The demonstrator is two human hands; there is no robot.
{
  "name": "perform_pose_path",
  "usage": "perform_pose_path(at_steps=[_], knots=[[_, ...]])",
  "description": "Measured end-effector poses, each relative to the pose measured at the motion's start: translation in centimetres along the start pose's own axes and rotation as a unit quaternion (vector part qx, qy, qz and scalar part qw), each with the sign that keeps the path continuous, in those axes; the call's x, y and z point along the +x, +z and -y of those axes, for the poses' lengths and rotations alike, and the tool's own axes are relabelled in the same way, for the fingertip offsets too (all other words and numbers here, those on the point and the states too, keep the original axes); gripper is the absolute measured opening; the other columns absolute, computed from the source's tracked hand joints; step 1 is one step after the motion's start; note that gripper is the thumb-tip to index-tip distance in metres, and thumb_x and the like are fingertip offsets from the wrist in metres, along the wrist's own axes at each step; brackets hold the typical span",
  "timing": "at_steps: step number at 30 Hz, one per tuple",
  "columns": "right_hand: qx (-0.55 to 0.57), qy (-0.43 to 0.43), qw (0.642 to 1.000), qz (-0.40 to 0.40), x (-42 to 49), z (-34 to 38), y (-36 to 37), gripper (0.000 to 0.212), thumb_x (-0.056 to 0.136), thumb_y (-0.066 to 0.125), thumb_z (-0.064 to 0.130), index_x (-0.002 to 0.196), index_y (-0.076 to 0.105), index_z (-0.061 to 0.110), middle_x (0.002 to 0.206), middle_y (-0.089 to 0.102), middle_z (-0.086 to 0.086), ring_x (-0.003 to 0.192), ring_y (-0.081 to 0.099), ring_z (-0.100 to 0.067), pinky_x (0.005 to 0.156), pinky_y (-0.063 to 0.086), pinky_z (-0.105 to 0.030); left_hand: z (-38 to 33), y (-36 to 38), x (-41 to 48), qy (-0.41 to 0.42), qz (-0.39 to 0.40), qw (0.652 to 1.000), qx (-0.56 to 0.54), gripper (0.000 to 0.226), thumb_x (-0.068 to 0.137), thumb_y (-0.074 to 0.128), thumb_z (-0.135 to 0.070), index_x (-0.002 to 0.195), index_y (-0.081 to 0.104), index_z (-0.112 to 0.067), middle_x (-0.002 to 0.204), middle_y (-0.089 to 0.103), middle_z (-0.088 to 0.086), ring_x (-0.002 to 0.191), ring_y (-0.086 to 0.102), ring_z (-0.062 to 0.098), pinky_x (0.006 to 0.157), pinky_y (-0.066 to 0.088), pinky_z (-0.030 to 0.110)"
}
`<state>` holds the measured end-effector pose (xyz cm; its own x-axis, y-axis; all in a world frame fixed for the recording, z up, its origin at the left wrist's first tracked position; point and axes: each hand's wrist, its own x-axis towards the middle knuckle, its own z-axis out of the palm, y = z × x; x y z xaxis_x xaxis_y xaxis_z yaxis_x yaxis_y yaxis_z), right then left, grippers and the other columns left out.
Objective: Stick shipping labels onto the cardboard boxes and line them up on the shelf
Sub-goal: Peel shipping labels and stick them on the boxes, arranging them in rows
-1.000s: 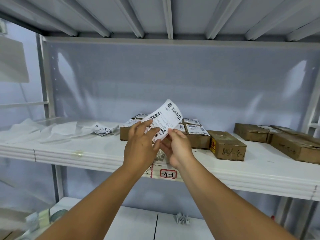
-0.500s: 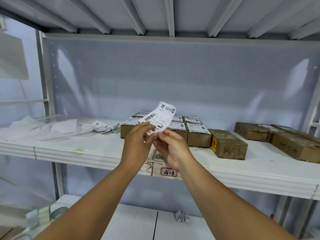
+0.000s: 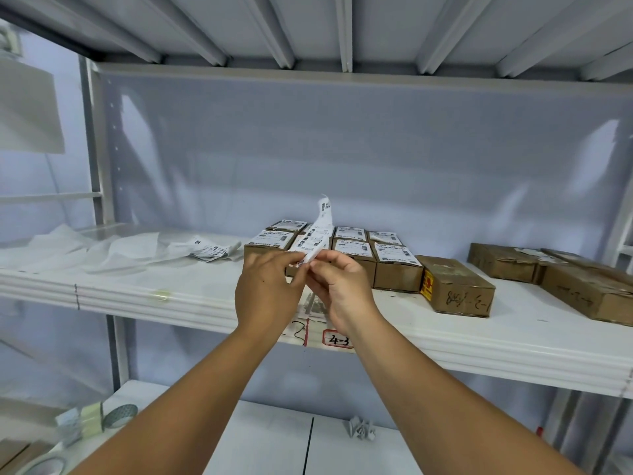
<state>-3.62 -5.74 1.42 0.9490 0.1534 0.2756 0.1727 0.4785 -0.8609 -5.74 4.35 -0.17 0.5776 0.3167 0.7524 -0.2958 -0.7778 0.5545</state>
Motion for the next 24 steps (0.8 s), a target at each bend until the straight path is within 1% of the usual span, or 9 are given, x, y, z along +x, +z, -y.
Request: perform_pose_path(at_steps=[2, 3, 5, 7, 10, 12, 16, 21, 24], knots=[[-0.041, -0.021, 0.999, -0.006, 0.0, -0.1, 0.0, 0.019, 0.086, 0.055, -0.011, 0.081, 0.062, 0.006, 0.071, 0.066, -0.006, 0.063, 0.064, -0.011, 0.072, 0.057, -0.023, 0.0, -0.1, 0.0, -0.043, 0.013, 0.999, 0.004, 0.018, 0.088, 0.06, -0.036, 0.102, 0.07, -0.031, 0.098, 0.069, -0.012, 0.113, 0.042, 0.007, 0.08, 0.037, 0.022], [-0.066, -0.032, 0.997, -0.01, 0.0, -0.1, 0.0, 0.02, 0.086, 0.056, -0.011, 0.081, 0.062, 0.007, 0.071, 0.066, -0.005, 0.064, 0.064, -0.011, 0.073, 0.057, -0.024, 0.0, -0.2, 0.0, -0.064, 0.019, 0.998, 0.005, 0.018, 0.087, 0.06, -0.039, 0.101, 0.069, -0.034, 0.097, 0.069, -0.011, 0.11, 0.044, 0.006, 0.078, 0.041, 0.025], [-0.115, -0.051, 0.992, -0.018, 0.0, -0.2, 0.1, 0.022, 0.085, 0.057, -0.011, 0.079, 0.062, 0.009, 0.071, 0.066, -0.006, 0.066, 0.063, -0.013, 0.076, 0.055, -0.027, 0.1, -0.1, 0.2, -0.084, 0.027, 0.996, 0.01, 0.019, 0.085, 0.06, -0.043, 0.099, 0.069, -0.036, 0.094, 0.07, -0.008, 0.1, 0.055, 0.008, 0.076, 0.047, 0.028], [-0.145, -0.066, 0.987, -0.025, 0.0, -0.2, 0.2, 0.024, 0.085, 0.056, -0.011, 0.077, 0.061, 0.011, 0.07, 0.064, -0.006, 0.063, 0.063, -0.012, 0.073, 0.055, -0.025, -0.2, -0.2, 0.3, -0.078, 0.03, 0.996, 0.017, 0.02, 0.085, 0.06, -0.042, 0.1, 0.07, -0.035, 0.093, 0.071, -0.007, 0.095, 0.061, 0.012, 0.077, 0.049, 0.032], [-0.176, -0.088, 0.98, -0.029, 0.0, -0.3, 0.3, 0.027, 0.083, 0.055, -0.012, 0.076, 0.058, 0.014, 0.069, 0.062, -0.005, 0.058, 0.062, -0.008, 0.068, 0.052, -0.024, -0.4, -0.5, 0.2, -0.046, 0.03, 0.997, 0.05, 0.021, 0.089, 0.056, -0.037, 0.105, 0.07, -0.032, 0.094, 0.072, -0.004, 0.094, 0.062, 0.018, 0.077, 0.049, 0.034], [-0.203, -0.103, 0.973, -0.032, 0.1, -0.4, 0.4, 0.027, 0.082, 0.057, -0.011, 0.075, 0.058, 0.016, 0.068, 0.062, -0.003, 0.06, 0.063, -0.01, 0.071, 0.051, -0.029, -0.6, -0.7, 0.1, -0.022, 0.03, 0.997, 0.074, 0.022, 0.092, 0.054, -0.034, 0.104, 0.071, -0.029, 0.092, 0.072, 0.001, 0.09, 0.062, 0.022, 0.075, 0.047, 0.034], [-0.213, -0.106, 0.971, -0.026, 0.0, -0.3, 0.4, 0.028, 0.084, 0.058, -0.01, 0.076, 0.056, 0.017, 0.068, 0.06, -0.001, 0.057, 0.063, -0.003, 0.073, 0.051, -0.03, -0.8, -1.0, 0.1, 0.025, 0.021, 0.993, 0.116, 0.023, 0.093, 0.05, -0.031, 0.099, 0.072, -0.028, 0.082, 0.07, 0.003, 0.081, 0.06, 0.024, 0.067, 0.037, 0.03], [-0.23, -0.093, 0.968, -0.028, 0.1, -0.2, 0.5, 0.026, 0.082, 0.06, -0.007, 0.075, 0.055, 0.018, 0.066, 0.058, -0.001, 0.071, 0.059, -0.02, 0.074, 0.047, -0.034, -0.8, -1.2, 0.0, 0.029, 0.027, 0.993, 0.113, 0.024, 0.094, 0.049, -0.022, 0.095, 0.073, -0.025, 0.08, 0.071, 0.006, 0.081, 0.061, 0.028, 0.07, 0.036, 0.032], [-0.232, -0.08, 0.969, -0.022, 0.1, 0.0, 0.5, 0.025, 0.08, 0.06, -0.008, 0.075, 0.056, 0.017, 0.065, 0.056, 0.0, 0.072, 0.055, -0.02, 0.074, 0.045, -0.035, -1.2, -1.5, 0.0, -0.002, 0.05, 0.994, 0.1, 0.024, 0.095, 0.048, -0.022, 0.094, 0.072, -0.026, 0.086, 0.071, 0.004, 0.085, 0.06, 0.027, 0.074, 0.039, 0.032]])
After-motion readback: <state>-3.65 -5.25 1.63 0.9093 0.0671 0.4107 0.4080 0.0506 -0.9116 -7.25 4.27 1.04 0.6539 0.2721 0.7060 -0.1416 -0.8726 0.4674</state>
